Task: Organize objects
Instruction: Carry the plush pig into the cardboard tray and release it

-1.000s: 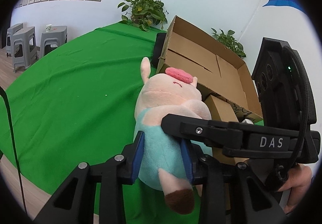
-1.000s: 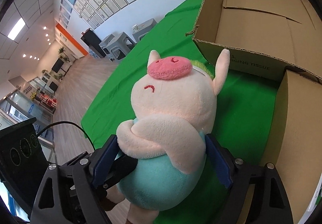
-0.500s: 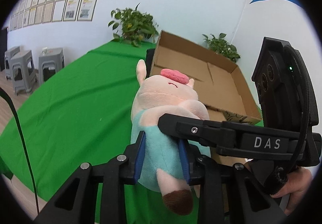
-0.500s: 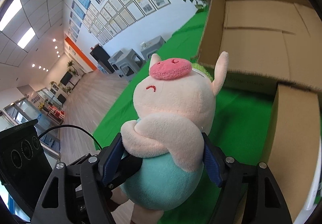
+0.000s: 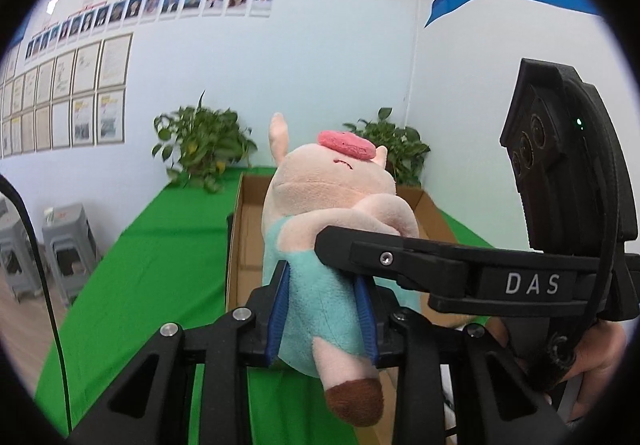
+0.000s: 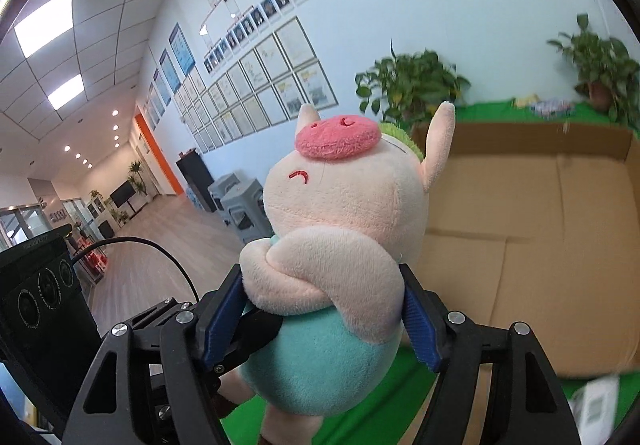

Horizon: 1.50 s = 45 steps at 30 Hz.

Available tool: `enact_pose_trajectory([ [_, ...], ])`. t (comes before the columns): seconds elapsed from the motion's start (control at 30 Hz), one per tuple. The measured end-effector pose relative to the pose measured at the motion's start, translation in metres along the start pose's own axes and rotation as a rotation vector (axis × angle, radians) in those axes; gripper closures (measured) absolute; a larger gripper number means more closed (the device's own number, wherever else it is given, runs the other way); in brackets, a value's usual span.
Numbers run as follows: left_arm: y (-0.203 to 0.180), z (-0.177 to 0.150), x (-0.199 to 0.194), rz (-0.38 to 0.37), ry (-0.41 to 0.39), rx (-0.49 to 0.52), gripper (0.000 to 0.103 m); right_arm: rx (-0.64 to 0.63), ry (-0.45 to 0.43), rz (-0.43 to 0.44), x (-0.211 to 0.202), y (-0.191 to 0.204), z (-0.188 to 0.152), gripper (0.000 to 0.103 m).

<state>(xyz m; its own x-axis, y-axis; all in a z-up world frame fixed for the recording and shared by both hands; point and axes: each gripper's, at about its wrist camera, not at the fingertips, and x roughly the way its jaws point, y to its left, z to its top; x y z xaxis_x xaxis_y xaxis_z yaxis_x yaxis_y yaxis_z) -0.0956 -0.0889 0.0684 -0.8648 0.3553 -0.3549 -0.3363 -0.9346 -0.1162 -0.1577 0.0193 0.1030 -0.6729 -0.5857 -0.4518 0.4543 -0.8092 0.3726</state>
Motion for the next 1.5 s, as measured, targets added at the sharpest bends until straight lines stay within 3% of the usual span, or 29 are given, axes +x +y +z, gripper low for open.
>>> enact_pose_trajectory([
  [0.1,-0.001,0.019,0.023,-0.014,-0.009,0.015,0.073,-0.001,-0.02,-0.024,-0.003,-0.009,0.033,0.034],
  [0.23,0.005,0.023,0.051,-0.009,0.016,0.02,0.073,0.03,-0.004,-0.013,0.004,-0.03,0.054,0.034],
  [0.3,0.01,0.018,0.063,-0.008,0.038,0.012,0.073,0.04,0.015,-0.013,0.014,-0.042,0.05,0.034],
  [0.73,0.057,-0.056,0.122,0.027,0.255,-0.169,0.073,0.136,0.249,-0.005,0.18,-0.108,-0.014,0.036],
  [0.9,0.061,-0.064,0.125,0.066,0.285,-0.173,0.072,0.123,0.285,-0.005,0.215,-0.11,-0.042,0.036],
  [1.1,0.065,-0.058,0.106,0.069,0.262,-0.185,0.072,0.117,0.28,-0.014,0.228,-0.11,-0.038,0.035],
  [1.13,0.066,-0.056,0.102,0.067,0.252,-0.187,0.066,0.115,0.282,-0.017,0.23,-0.109,-0.037,0.034],
  [1.17,0.069,-0.055,0.097,0.074,0.241,-0.189,0.051,0.112,0.282,-0.022,0.231,-0.107,-0.036,0.034],
  [1.23,0.074,-0.055,0.092,0.088,0.232,-0.207,0.034,0.124,0.282,-0.022,0.231,-0.105,-0.036,0.029],
  [1.5,0.091,-0.073,0.124,-0.021,0.376,-0.277,0.034,0.226,0.226,0.063,0.195,-0.107,-0.029,0.025],
])
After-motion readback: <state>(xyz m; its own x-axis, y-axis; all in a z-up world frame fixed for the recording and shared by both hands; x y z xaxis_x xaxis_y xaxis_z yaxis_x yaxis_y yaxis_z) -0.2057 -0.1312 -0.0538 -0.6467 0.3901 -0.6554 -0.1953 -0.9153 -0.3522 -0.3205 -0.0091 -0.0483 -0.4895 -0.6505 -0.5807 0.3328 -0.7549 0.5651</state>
